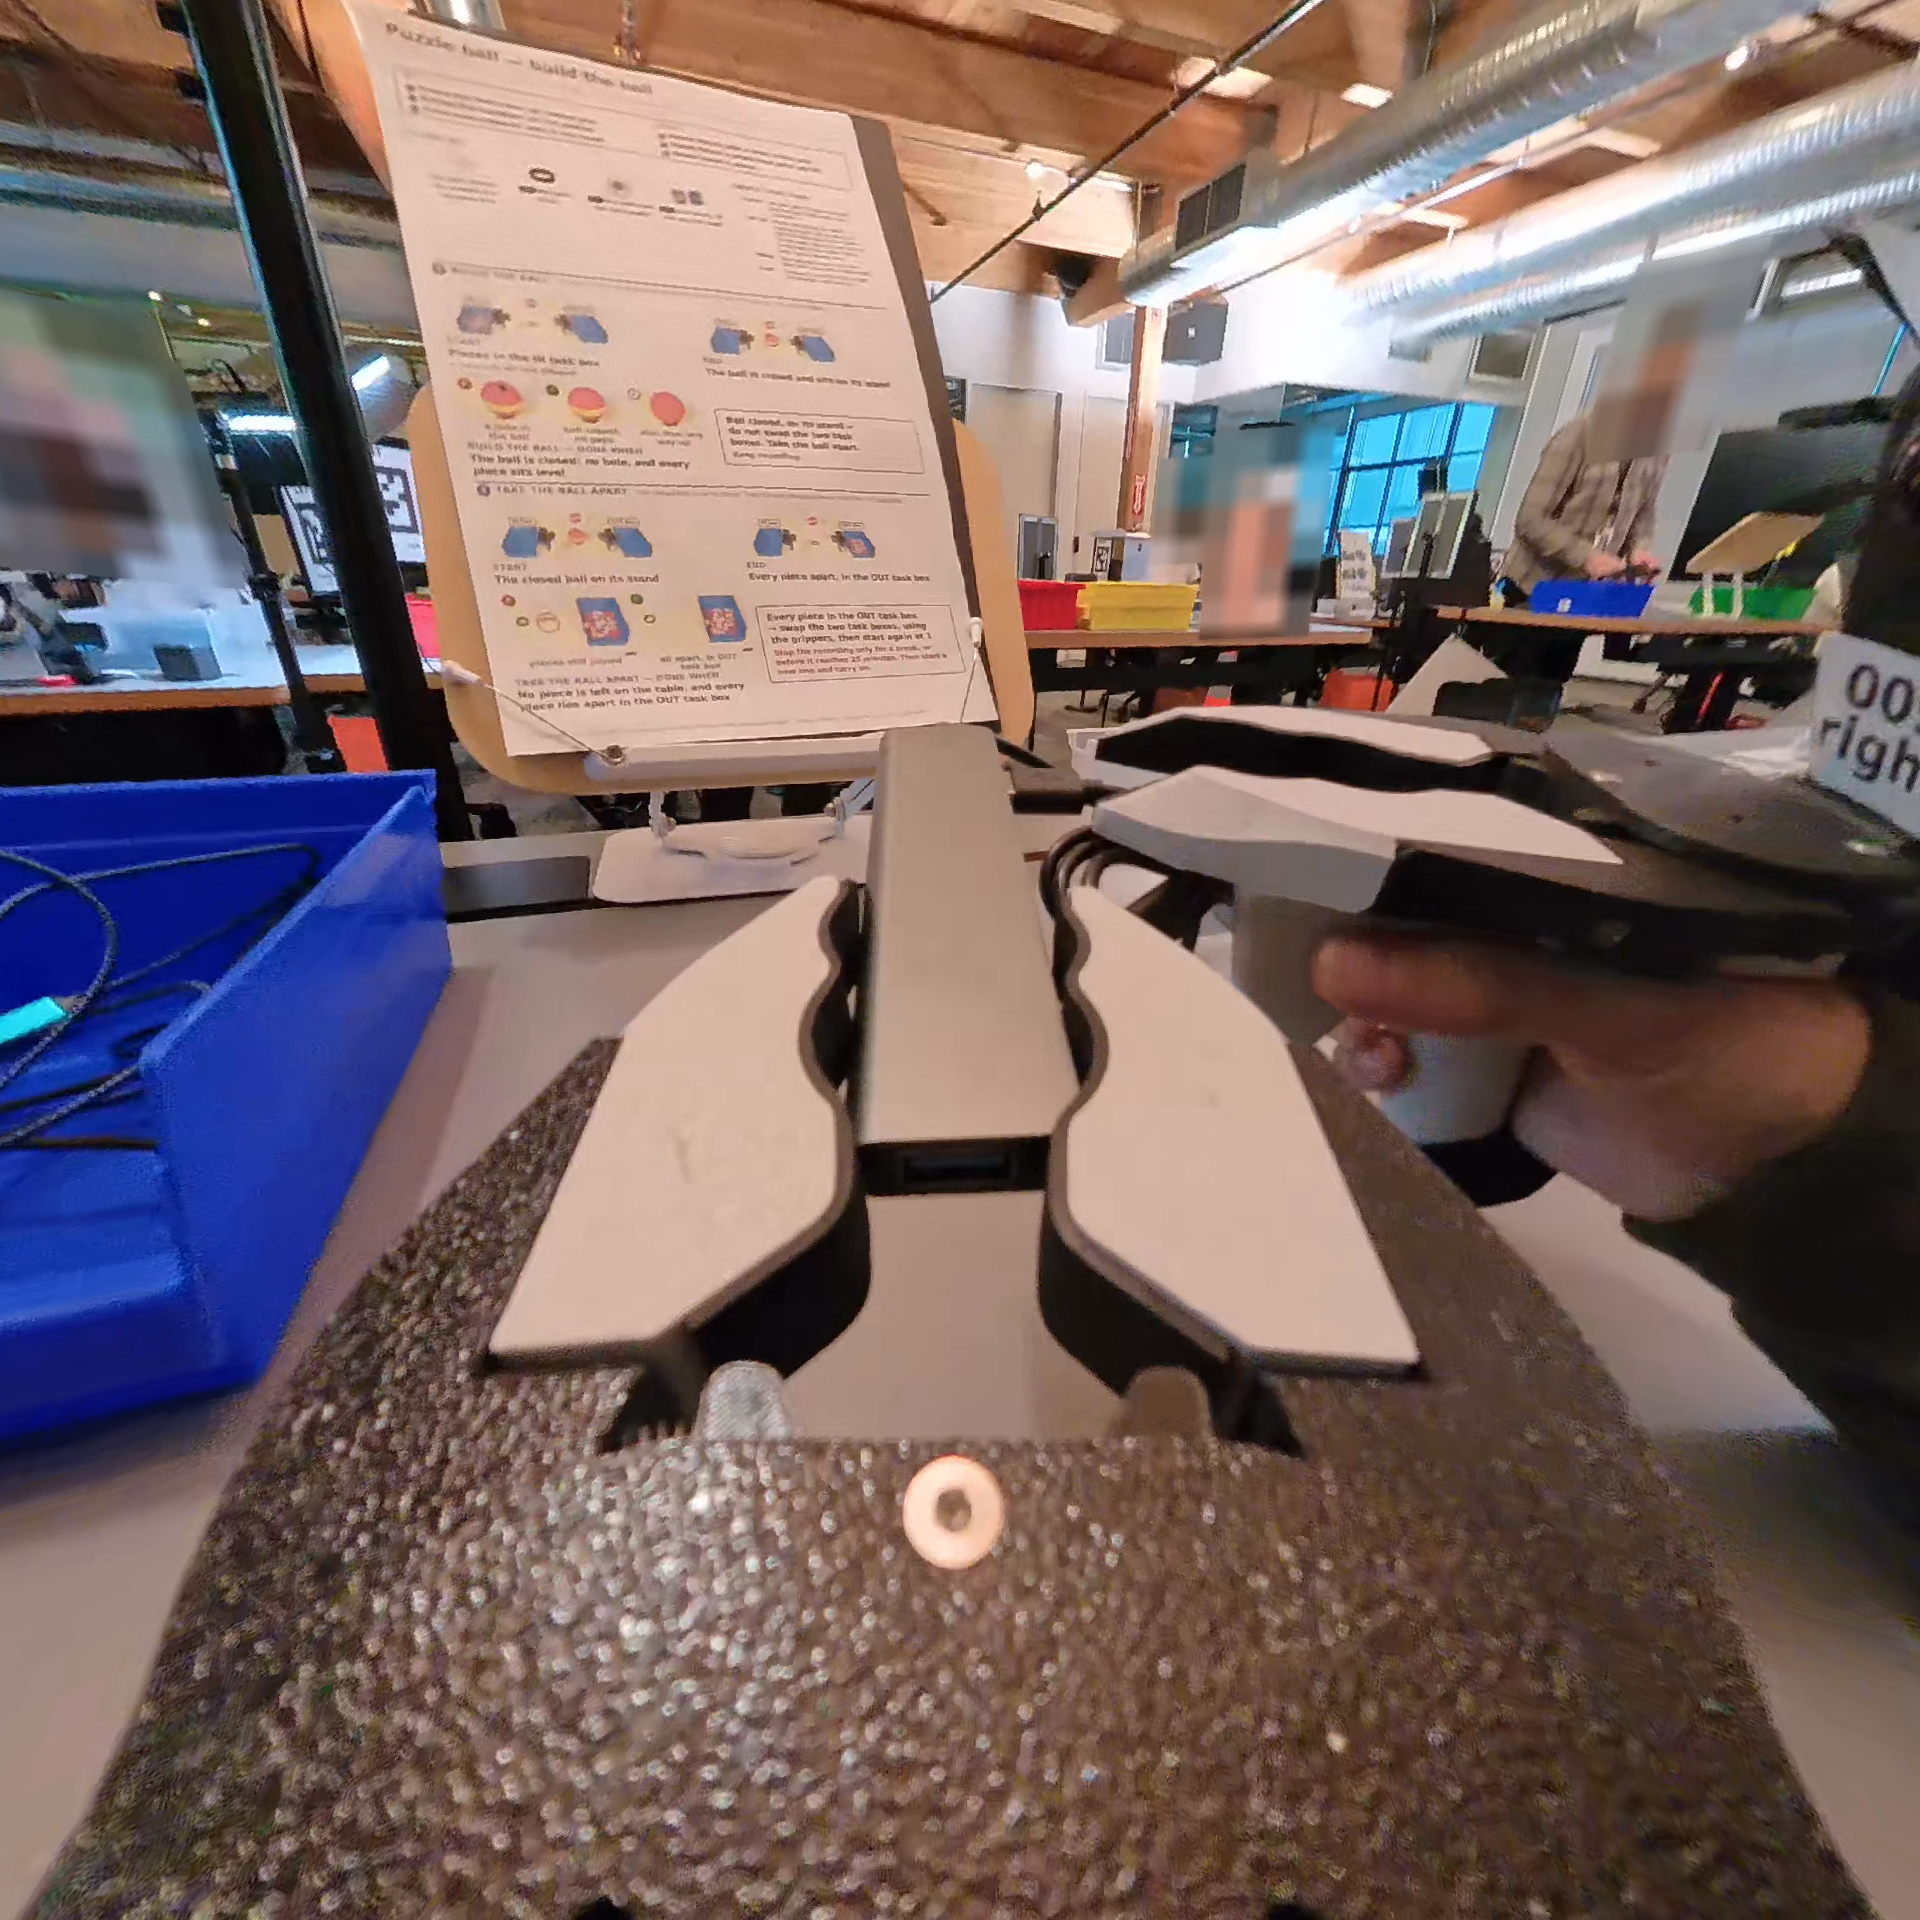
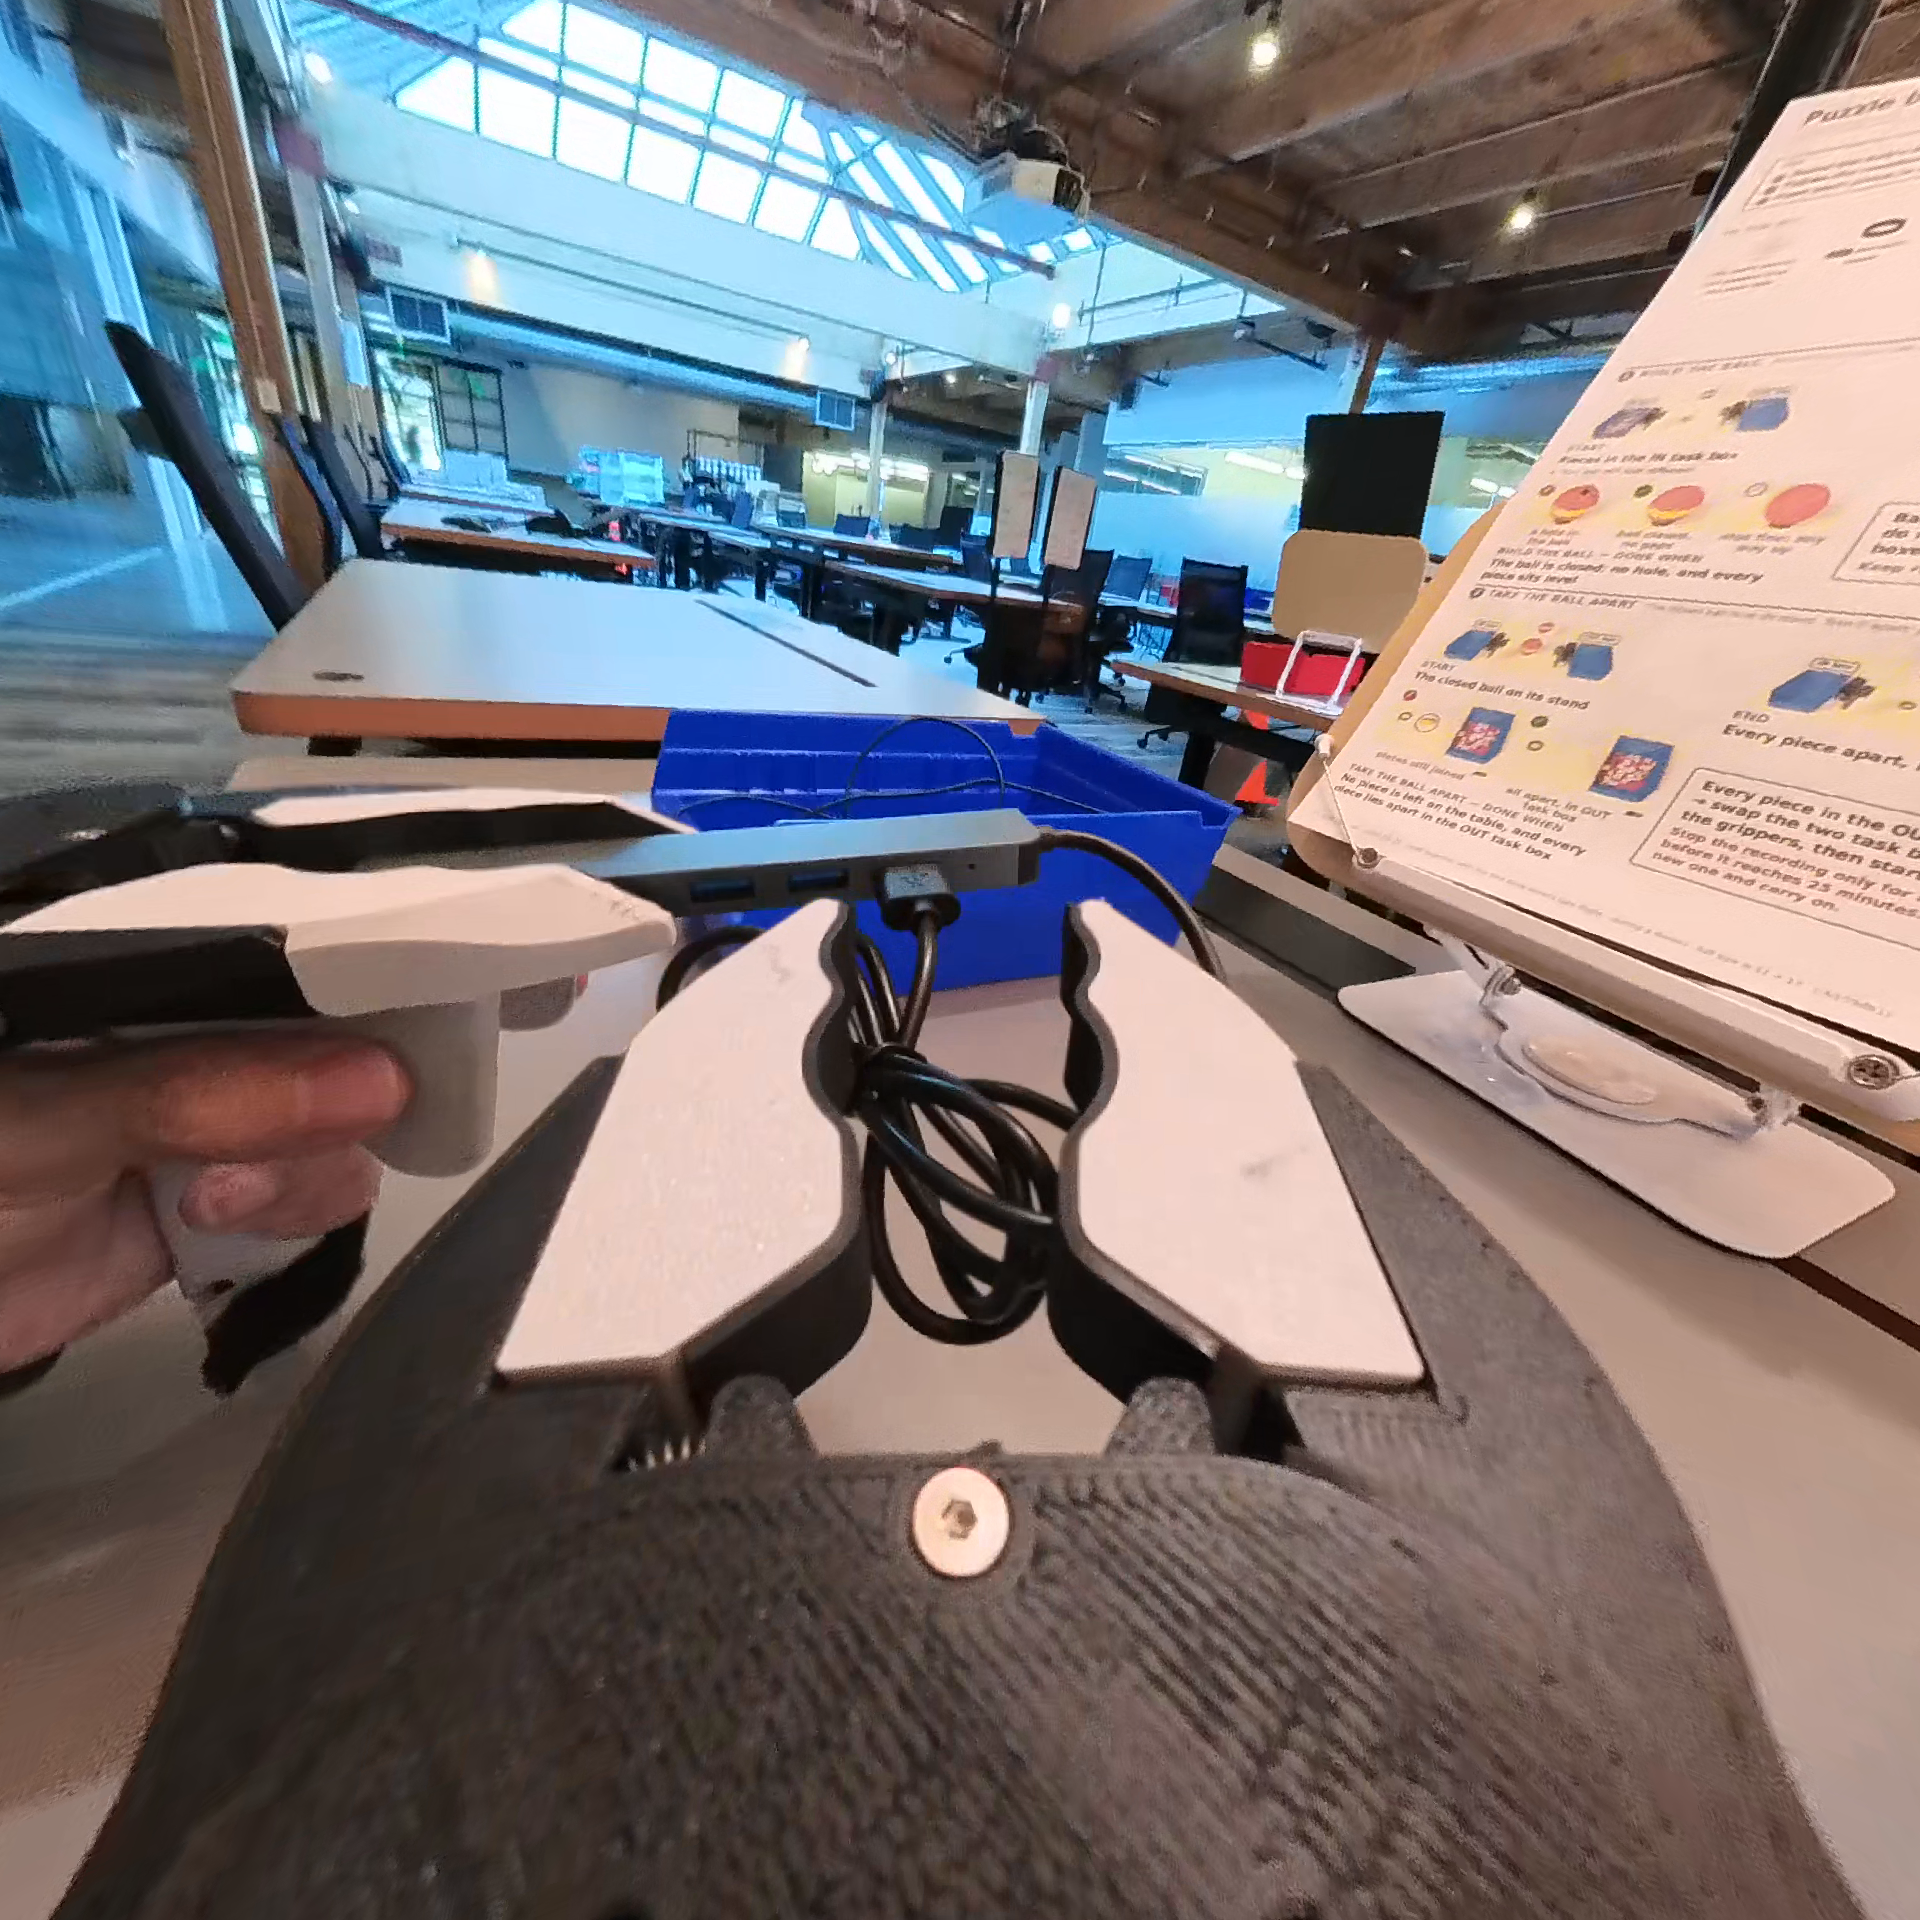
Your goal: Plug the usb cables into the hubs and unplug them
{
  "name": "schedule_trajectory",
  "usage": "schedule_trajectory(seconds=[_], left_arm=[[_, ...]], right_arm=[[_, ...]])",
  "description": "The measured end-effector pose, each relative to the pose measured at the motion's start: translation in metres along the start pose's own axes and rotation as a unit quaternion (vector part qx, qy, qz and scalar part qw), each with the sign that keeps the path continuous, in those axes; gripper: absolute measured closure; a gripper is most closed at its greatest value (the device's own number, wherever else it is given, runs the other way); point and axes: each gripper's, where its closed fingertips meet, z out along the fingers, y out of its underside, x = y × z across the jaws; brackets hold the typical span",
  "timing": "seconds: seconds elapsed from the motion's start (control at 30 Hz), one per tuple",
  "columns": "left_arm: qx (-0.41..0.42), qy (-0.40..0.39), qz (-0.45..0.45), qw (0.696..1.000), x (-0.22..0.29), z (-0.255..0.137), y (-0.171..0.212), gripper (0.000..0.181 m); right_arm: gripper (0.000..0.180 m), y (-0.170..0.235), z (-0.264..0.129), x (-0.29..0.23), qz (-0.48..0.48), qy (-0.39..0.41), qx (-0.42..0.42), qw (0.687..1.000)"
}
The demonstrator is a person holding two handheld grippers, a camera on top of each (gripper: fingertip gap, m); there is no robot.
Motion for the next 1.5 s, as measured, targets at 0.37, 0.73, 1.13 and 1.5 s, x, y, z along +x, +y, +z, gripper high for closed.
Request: schedule_trajectory(seconds=[0.37,0.73,1.13,1.5], left_arm=[[-0.006,0.011,0.005,1.000,0.010,0.001,0.007,0.146],[-0.015,-0.002,0.010,1.000,0.007,0.001,0.019,0.146],[-0.003,-0.003,0.020,1.000,0.005,-0.002,0.014,0.146],[-0.014,-0.028,0.112,0.993,-0.005,-0.002,0.012,0.146]], right_arm=[[0.158,0.005,0.002,-0.007,-0.004,0.000,0.013,1.000],[0.169,0.020,0.005,-0.007,0.044,-0.004,-0.001,0.999],[0.162,0.027,0.008,-0.009,0.036,0.004,-0.025,0.999],[0.164,0.027,0.007,-0.008,0.045,0.013,-0.030,0.998]])
